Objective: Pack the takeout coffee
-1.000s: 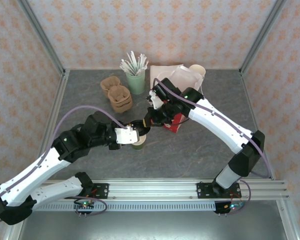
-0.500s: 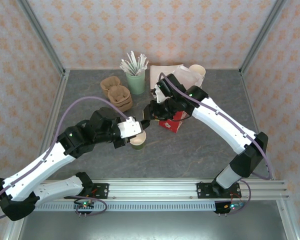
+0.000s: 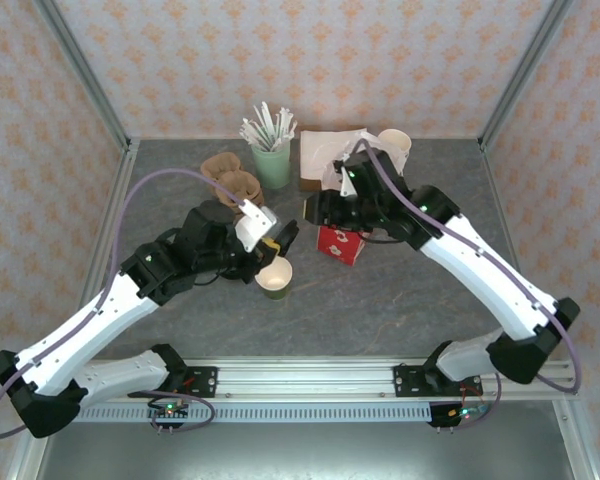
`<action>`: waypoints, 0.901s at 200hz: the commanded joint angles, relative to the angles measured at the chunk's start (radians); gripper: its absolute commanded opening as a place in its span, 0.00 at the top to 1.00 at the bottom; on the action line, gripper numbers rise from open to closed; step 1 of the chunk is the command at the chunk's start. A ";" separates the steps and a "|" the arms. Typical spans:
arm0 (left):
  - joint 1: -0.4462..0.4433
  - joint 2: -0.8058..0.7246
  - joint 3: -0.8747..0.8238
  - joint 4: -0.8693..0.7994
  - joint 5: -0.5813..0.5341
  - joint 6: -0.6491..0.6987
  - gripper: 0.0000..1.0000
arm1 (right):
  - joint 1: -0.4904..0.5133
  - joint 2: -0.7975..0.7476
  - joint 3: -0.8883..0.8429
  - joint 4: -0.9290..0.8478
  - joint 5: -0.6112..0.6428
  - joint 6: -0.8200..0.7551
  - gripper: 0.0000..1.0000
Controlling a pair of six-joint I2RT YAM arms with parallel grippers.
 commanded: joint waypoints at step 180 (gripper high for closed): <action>0.353 -0.177 -0.475 0.340 0.475 -0.806 0.91 | 0.168 0.022 -0.514 0.520 0.089 0.362 0.53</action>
